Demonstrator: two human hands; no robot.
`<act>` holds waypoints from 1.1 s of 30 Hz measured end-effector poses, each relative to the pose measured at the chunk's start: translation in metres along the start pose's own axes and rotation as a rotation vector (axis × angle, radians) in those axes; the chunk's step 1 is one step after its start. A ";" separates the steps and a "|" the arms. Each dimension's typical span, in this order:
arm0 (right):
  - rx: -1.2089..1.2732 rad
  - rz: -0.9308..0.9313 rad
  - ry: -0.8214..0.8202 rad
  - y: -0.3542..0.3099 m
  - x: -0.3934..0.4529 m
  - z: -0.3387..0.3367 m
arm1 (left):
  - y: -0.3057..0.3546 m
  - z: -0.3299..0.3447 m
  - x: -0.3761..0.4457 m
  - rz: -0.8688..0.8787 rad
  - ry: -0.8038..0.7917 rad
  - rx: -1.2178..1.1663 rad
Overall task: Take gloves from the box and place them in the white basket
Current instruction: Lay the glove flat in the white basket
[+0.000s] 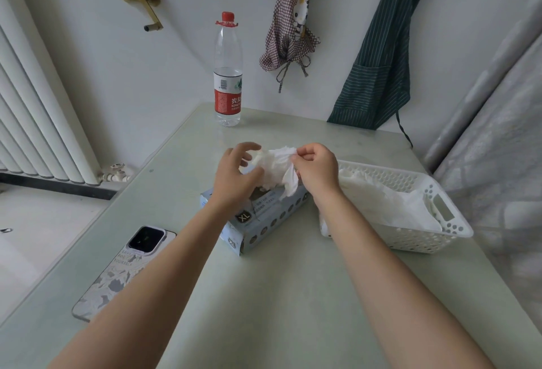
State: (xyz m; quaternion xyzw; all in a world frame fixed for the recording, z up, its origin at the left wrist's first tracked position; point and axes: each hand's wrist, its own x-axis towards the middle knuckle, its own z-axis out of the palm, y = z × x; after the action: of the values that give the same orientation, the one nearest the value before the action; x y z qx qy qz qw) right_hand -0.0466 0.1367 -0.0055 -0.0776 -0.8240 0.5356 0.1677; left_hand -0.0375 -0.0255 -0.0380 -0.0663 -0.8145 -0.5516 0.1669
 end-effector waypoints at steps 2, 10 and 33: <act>-0.035 -0.021 -0.031 -0.005 0.000 0.000 | 0.006 0.002 0.000 0.105 -0.032 0.047; 0.054 -0.240 0.057 -0.041 0.005 -0.019 | 0.005 0.007 0.006 0.080 -0.066 0.344; 0.119 0.105 -0.388 -0.045 0.012 -0.064 | 0.106 -0.007 0.016 0.069 -0.121 -0.032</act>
State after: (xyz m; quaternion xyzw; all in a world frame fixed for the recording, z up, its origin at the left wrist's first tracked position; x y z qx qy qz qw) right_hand -0.0325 0.1765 0.0615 -0.0056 -0.8025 0.5963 -0.0178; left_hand -0.0201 0.0077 0.0623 -0.1304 -0.8114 -0.5535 0.1352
